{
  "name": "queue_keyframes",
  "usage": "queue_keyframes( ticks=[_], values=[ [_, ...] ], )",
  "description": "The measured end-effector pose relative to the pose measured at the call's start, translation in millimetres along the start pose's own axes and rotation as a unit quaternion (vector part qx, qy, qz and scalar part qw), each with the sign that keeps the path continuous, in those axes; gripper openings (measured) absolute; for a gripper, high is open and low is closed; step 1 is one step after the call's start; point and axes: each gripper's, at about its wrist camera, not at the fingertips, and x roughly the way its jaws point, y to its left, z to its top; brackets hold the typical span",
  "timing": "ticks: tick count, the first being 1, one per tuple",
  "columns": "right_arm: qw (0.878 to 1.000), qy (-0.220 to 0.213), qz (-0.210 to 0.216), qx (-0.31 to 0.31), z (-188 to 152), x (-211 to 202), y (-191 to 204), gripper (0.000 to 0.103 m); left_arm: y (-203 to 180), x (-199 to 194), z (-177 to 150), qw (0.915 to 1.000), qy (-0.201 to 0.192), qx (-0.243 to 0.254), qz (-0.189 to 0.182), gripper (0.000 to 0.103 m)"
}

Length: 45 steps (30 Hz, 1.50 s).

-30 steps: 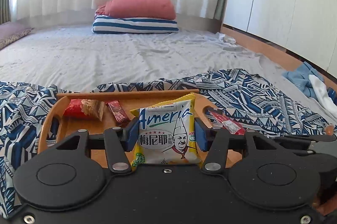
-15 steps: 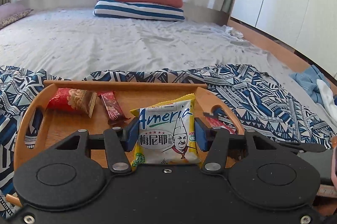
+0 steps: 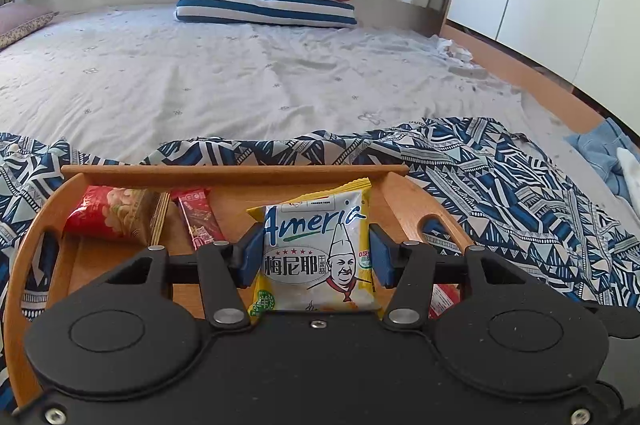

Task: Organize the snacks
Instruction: 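Open the left tool to drop the Ameria pack into the tray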

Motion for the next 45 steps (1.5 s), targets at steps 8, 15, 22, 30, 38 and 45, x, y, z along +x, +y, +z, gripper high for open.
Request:
queue_keyframes(
  ticks=[8,15,22,30,38,45],
  values=[
    [1.0,-0.022,0.008,0.01,5,-14,4,0.058,-6,30,7,0.9993,0.019,0.026,0.018,0.052],
    [0.999,-0.043,0.02,0.024,3,-17,9,0.073,6,53,5,0.9988,0.02,0.002,0.044,0.052],
    [0.998,-0.052,0.039,0.026,-8,-22,14,0.079,12,76,13,0.9976,0.023,0.007,0.064,0.052],
    [0.996,-0.069,0.057,0.017,-9,-34,15,0.083,7,97,26,0.9958,0.028,0.021,0.085,0.052],
    [0.995,-0.076,0.061,0.023,-11,-40,11,0.084,6,107,30,0.9934,0.042,0.03,0.103,0.054],
    [0.995,-0.079,0.061,0.021,-11,-43,12,0.085,7,112,29,0.9919,0.049,0.027,0.114,0.059]
  ],
)
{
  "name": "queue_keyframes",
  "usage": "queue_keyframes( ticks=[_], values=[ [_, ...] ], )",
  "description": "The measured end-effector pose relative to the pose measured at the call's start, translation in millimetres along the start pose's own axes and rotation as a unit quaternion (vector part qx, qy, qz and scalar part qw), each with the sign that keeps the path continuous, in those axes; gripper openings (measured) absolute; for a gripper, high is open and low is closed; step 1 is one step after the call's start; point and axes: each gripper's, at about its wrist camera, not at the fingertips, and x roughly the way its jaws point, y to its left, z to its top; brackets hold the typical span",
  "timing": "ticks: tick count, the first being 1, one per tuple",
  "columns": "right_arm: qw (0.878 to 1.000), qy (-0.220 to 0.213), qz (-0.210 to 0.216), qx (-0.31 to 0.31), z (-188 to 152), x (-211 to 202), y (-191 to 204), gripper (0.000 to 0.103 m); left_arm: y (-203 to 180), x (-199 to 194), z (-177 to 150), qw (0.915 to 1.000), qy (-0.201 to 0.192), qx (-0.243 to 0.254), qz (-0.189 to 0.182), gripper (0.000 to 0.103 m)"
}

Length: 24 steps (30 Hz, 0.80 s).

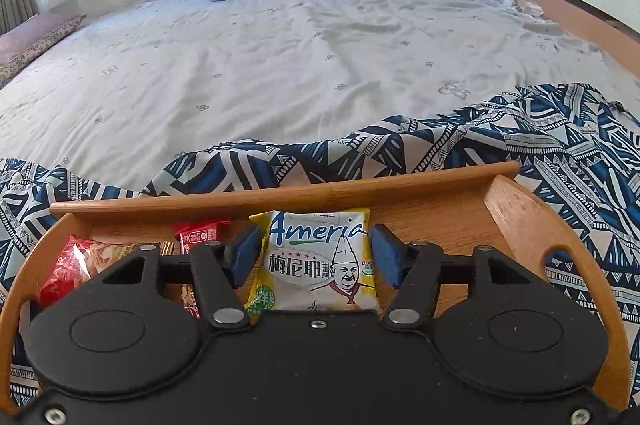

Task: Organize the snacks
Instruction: 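Open the left tool to drop the Ameria pack into the tray, then open the right tool to drop the red stick snack into the tray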

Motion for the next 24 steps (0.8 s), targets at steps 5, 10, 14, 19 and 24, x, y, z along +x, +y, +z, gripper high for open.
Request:
queue_keyframes(
  ticks=[5,10,14,19,24],
  values=[
    [1.0,0.001,-0.002,0.007,1,-1,-2,0.088,1,-8,3,1.0,-0.007,-0.005,-0.001,0.065],
    [1.0,0.01,-0.014,0.002,3,-2,0,0.089,-1,-21,4,0.9999,-0.013,-0.004,-0.004,0.071],
    [1.0,0.01,-0.018,-0.002,4,-10,5,0.092,0,-38,4,0.9998,-0.016,-0.006,-0.009,0.075],
    [1.0,0.006,-0.02,0.001,6,-22,11,0.096,5,-66,1,0.9993,-0.03,-0.012,-0.019,0.083],
    [1.0,0.009,-0.029,-0.002,6,-31,19,0.102,7,-89,-3,0.9993,-0.033,0.0,-0.015,0.086]
  ],
)
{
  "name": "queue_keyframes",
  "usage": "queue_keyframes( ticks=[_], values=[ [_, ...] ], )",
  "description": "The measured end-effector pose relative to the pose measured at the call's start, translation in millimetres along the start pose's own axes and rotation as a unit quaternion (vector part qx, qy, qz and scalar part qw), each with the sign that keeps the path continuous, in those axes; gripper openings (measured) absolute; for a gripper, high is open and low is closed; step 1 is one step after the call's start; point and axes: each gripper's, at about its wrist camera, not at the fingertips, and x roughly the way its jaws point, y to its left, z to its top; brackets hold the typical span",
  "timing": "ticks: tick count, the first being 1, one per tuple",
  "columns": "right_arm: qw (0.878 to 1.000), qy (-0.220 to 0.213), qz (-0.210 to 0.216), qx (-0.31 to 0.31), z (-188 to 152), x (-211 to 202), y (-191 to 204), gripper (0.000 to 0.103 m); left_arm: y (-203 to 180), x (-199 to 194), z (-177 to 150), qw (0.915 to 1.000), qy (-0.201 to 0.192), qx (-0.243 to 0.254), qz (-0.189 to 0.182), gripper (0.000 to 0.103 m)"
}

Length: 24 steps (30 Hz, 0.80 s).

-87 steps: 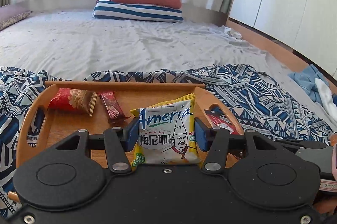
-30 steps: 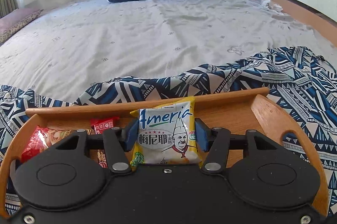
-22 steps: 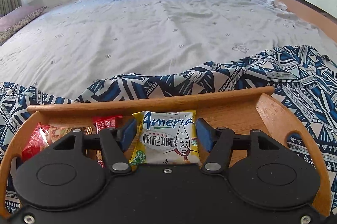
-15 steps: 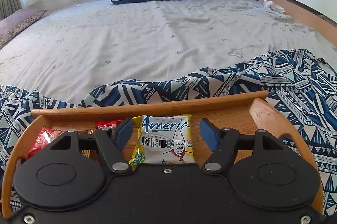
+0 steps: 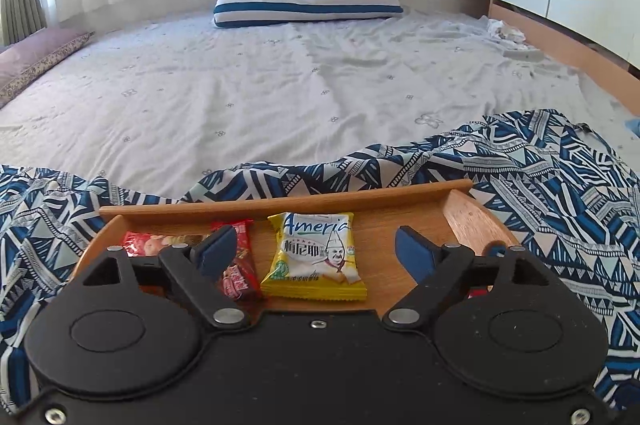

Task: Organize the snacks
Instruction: 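Open the right tool to drop the red stick snack into the tray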

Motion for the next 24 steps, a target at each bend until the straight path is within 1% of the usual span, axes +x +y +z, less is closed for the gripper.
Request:
queue_keyframes(
  ticks=[3,6,11,17,21,24],
  values=[
    [1.0,0.0,-0.003,-0.004,0,-7,4,0.103,3,-14,-5,1.0,-0.003,0.001,-0.006,0.087],
    [1.0,0.001,-0.004,-0.009,0,-13,8,0.103,9,-25,-11,0.9999,-0.004,-0.007,-0.013,0.091],
    [1.0,0.011,-0.005,-0.005,-7,-24,10,0.103,22,-42,-24,0.9997,-0.001,-0.018,-0.015,0.091],
    [0.999,0.024,-0.021,-0.007,-17,-36,11,0.103,31,-63,-44,0.9999,0.0,-0.004,-0.014,0.092],
    [0.999,0.024,-0.023,-0.002,-20,-44,12,0.103,37,-77,-55,0.9997,0.003,-0.005,-0.022,0.092],
    [0.999,0.027,-0.025,-0.001,-24,-47,14,0.103,38,-87,-63,0.9998,0.0,0.004,-0.02,0.092]
  ],
)
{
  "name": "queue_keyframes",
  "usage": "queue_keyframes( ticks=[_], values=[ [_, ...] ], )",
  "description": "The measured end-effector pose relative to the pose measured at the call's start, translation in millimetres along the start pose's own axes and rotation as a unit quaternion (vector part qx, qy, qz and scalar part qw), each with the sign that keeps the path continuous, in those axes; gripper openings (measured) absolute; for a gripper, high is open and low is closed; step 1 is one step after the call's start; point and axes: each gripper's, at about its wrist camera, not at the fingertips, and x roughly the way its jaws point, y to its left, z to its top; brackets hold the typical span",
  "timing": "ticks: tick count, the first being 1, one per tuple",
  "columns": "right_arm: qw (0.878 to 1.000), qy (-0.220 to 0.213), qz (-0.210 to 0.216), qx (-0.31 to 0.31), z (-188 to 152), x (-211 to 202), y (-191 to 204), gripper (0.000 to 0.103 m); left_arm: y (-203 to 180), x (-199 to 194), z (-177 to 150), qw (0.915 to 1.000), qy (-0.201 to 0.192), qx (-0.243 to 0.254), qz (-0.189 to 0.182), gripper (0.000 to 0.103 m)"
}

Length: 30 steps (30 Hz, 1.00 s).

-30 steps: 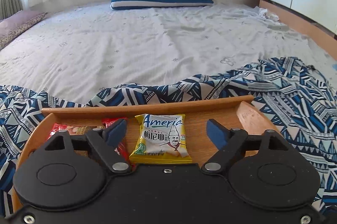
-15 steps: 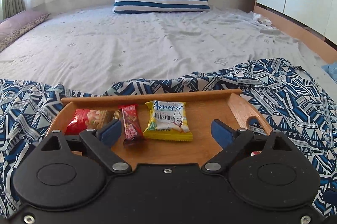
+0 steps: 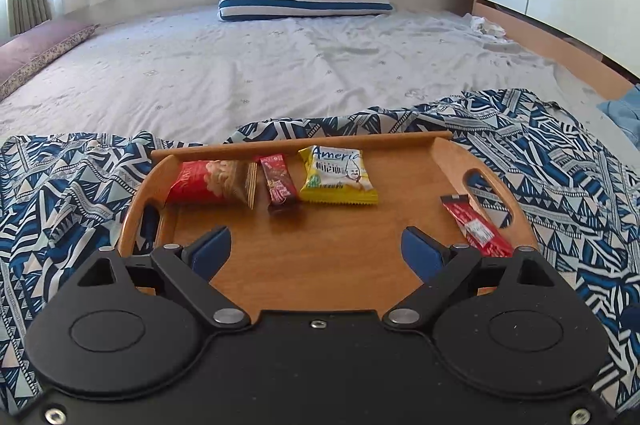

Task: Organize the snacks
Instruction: 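Open the right tool to drop the red stick snack into the tray, then move both tools back toward the snack pile beside the tray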

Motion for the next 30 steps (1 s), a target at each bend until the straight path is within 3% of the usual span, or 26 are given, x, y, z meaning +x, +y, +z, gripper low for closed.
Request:
queue_keyframes(
  ticks=[30],
  values=[
    [1.0,0.025,0.005,-0.008,-20,-6,22,0.103,22,-75,-75,0.9998,-0.002,0.017,-0.01,0.092]
  ],
)
